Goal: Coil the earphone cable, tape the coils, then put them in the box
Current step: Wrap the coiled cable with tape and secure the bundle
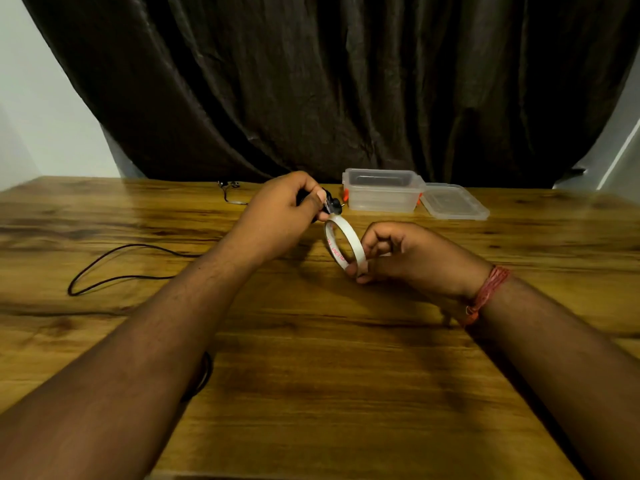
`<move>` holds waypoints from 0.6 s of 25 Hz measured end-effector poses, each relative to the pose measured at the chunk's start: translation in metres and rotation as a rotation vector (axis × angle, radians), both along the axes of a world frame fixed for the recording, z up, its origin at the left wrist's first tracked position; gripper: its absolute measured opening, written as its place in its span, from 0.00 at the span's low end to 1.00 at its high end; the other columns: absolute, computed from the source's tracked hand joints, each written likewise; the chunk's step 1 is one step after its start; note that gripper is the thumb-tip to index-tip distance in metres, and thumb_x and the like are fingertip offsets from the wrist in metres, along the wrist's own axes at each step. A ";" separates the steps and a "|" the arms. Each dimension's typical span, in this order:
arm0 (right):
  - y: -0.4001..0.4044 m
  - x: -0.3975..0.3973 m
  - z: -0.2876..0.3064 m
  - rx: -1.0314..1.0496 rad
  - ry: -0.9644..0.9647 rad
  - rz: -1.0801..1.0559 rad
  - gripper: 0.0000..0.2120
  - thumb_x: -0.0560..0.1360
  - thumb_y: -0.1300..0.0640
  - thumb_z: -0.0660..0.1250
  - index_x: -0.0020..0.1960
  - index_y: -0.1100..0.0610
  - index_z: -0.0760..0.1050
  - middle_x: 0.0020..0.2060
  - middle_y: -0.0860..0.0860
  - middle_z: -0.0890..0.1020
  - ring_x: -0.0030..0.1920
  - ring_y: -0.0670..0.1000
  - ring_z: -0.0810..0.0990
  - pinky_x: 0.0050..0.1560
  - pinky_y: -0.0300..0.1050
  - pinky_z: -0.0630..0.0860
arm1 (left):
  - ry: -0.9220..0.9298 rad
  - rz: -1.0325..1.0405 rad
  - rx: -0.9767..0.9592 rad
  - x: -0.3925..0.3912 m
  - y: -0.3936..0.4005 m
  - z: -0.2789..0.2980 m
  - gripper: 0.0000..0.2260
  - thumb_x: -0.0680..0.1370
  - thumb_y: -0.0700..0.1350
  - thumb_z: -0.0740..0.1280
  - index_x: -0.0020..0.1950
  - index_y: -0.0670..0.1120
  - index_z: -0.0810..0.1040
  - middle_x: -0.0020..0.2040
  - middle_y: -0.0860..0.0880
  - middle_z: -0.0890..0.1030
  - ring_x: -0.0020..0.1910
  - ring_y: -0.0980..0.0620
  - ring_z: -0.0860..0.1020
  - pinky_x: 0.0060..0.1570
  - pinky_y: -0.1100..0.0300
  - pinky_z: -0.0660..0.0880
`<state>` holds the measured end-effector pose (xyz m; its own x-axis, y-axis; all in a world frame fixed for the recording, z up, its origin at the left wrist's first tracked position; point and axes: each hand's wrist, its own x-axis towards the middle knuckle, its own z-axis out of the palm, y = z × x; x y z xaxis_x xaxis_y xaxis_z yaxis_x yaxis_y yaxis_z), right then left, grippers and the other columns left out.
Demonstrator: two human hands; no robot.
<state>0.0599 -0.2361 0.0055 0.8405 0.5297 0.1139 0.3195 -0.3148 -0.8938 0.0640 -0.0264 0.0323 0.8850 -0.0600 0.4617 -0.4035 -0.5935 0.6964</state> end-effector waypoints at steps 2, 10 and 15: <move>0.002 -0.001 -0.001 -0.046 -0.045 -0.020 0.08 0.71 0.67 0.73 0.48 0.63 0.77 0.45 0.57 0.86 0.50 0.59 0.84 0.58 0.63 0.77 | -0.017 0.005 -0.036 -0.001 0.001 0.002 0.06 0.81 0.47 0.62 0.46 0.50 0.76 0.39 0.51 0.85 0.44 0.55 0.83 0.52 0.45 0.78; 0.011 -0.004 -0.004 0.008 -0.007 0.011 0.12 0.75 0.60 0.69 0.53 0.69 0.75 0.49 0.63 0.84 0.53 0.60 0.83 0.56 0.54 0.80 | -0.101 0.015 -0.038 -0.002 0.000 0.002 0.06 0.82 0.48 0.61 0.48 0.49 0.74 0.39 0.52 0.84 0.43 0.59 0.82 0.49 0.49 0.78; 0.014 -0.001 -0.006 0.084 0.033 0.018 0.11 0.78 0.60 0.65 0.51 0.70 0.75 0.50 0.65 0.83 0.55 0.60 0.82 0.57 0.54 0.80 | -0.154 0.010 -0.071 -0.003 -0.003 0.001 0.05 0.82 0.45 0.60 0.48 0.47 0.74 0.39 0.51 0.84 0.41 0.64 0.81 0.46 0.64 0.74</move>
